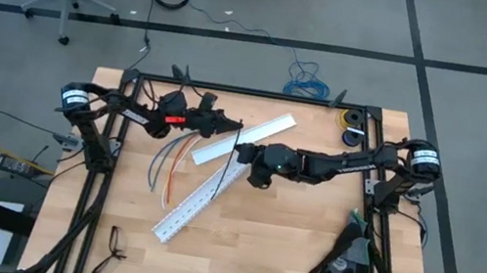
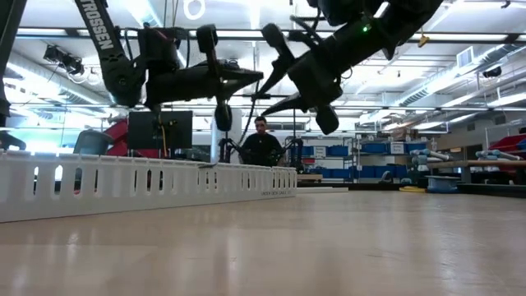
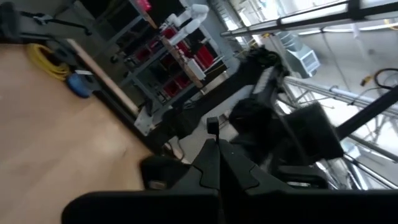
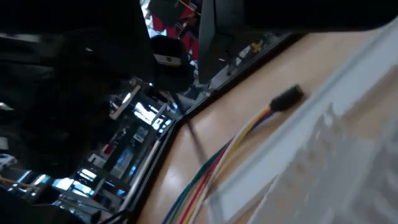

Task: Ziptie cables
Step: Wrap the cable wires with the black zip tie

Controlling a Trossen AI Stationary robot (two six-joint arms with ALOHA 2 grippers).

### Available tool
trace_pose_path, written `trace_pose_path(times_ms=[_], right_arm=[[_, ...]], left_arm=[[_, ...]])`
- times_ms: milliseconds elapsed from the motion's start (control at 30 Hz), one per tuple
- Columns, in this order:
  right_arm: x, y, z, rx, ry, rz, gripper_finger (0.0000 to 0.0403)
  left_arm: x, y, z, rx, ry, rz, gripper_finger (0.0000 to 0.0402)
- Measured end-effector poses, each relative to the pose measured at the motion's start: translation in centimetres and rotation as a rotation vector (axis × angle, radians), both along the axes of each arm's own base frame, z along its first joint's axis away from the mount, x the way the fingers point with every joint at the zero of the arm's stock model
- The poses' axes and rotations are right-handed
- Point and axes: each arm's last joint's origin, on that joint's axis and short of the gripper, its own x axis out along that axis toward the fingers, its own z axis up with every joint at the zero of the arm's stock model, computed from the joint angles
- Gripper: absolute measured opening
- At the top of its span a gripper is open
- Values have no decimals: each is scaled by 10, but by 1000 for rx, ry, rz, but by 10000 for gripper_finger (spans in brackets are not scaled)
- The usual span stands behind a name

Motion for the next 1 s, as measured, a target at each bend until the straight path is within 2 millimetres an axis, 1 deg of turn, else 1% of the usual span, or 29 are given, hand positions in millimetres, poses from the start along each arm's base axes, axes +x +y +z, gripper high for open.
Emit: trace_pose_path(times_ms=[167, 333, 467, 567, 733, 867, 1000], right_arm=[[0, -6, 0, -20, 14, 45, 111], [1, -5, 0, 6, 10, 90, 111], [0, -1, -2, 110, 0, 97, 111], [-1, -1, -6, 142, 30, 77, 111], [-1, 0, -6, 209, 15, 62, 110], [-1, 8, -6, 270, -1, 68, 110], [-1, 15, -6, 372, -22, 75, 110]], left_arm=[[9, -3, 5, -1, 15, -21, 0], [14, -2, 8, 0, 25, 0, 0], [17, 0, 14, 9, 2, 7, 0], [21, 2, 22, 21, -24, 5, 0], [25, 4, 31, 36, -53, 2, 0], [26, 4, 32, 39, -59, 3, 0], [26, 4, 33, 39, -59, 6, 0]])
